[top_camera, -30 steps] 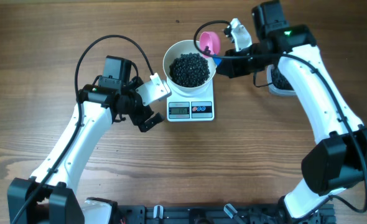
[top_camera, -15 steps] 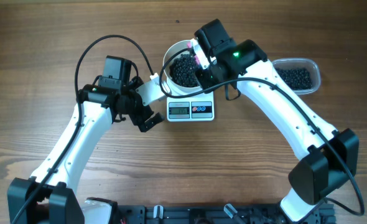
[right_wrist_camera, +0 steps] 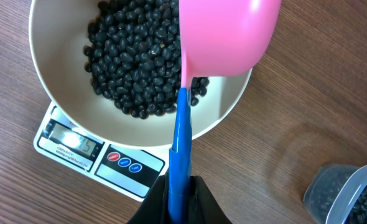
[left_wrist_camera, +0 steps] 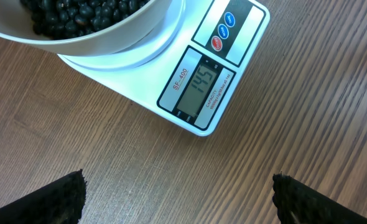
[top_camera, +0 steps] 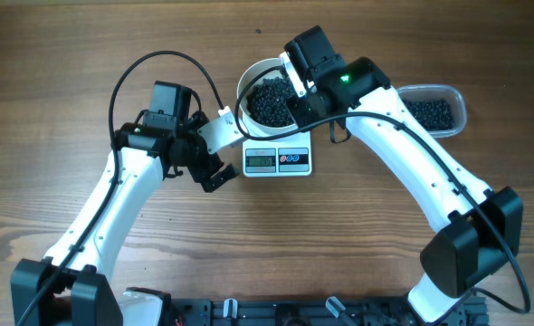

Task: Scoop item into bowl and weigh 150g on scale
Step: 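Hold the tipped scoop over the white bowl to empty it, then return the scoop to the bean tub and dip it in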

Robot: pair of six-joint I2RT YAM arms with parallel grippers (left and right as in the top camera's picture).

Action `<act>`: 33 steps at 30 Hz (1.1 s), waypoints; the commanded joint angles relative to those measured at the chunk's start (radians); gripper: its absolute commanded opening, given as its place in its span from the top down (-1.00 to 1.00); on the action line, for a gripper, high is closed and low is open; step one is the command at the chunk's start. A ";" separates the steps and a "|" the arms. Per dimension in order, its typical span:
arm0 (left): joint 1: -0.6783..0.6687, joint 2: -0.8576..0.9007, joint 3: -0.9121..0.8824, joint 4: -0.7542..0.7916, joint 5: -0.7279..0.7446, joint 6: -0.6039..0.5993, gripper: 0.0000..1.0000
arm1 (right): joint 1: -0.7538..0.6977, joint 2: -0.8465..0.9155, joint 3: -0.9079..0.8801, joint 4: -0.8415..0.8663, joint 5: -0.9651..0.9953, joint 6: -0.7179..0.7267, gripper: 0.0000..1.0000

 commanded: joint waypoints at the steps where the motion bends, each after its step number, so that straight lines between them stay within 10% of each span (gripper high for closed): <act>1: 0.004 0.006 0.003 0.003 0.023 0.012 -1.00 | -0.003 -0.026 0.023 0.006 -0.005 0.004 0.91; 17: 0.004 0.006 0.003 0.003 0.023 0.012 -1.00 | -0.027 -0.026 0.023 0.026 -0.018 0.069 0.91; 33: 0.004 0.006 0.003 0.003 0.023 0.012 -1.00 | -0.397 -0.192 0.024 -0.062 -0.227 0.142 0.91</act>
